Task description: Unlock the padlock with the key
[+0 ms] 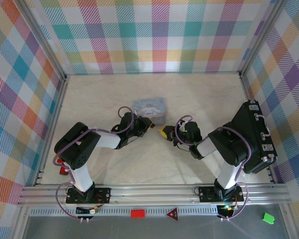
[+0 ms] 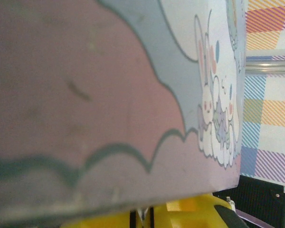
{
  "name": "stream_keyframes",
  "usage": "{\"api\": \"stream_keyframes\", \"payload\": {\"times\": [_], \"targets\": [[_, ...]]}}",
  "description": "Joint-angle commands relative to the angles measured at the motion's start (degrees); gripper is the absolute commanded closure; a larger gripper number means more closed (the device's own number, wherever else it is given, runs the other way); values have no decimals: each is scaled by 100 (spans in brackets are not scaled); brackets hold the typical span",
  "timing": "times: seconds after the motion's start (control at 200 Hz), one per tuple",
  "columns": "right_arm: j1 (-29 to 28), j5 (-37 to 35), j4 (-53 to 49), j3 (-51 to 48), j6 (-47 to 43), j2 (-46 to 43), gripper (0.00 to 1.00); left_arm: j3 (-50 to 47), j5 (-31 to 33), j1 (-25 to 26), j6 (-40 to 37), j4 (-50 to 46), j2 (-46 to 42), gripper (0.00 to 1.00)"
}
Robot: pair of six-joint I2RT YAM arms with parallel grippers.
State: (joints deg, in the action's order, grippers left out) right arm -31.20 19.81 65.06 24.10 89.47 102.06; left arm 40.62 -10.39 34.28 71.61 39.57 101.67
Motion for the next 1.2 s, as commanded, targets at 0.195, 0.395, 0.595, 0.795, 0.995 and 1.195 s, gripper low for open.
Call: {"api": "stream_keyframes", "payload": {"times": [0.195, 0.395, 0.595, 0.795, 0.995, 1.195], "targets": [[-61, -12, 772, -4, 326, 226, 100, -81, 24, -62, 394, 555, -34, 92], [-79, 20, 939, 23, 437, 379, 100, -81, 46, -63, 479, 613, -52, 92], [-97, -43, 1086, 16, 491, 467, 100, -81, 46, -62, 508, 613, -78, 92], [-110, -71, 1176, 31, 554, 454, 100, -124, 63, -62, 590, 685, -55, 92], [-109, -164, 911, -43, 406, 230, 100, -143, 121, -62, 668, 718, -62, 92], [-106, -207, 912, -48, 394, 176, 100, -125, 134, -62, 674, 691, -116, 92]]}}
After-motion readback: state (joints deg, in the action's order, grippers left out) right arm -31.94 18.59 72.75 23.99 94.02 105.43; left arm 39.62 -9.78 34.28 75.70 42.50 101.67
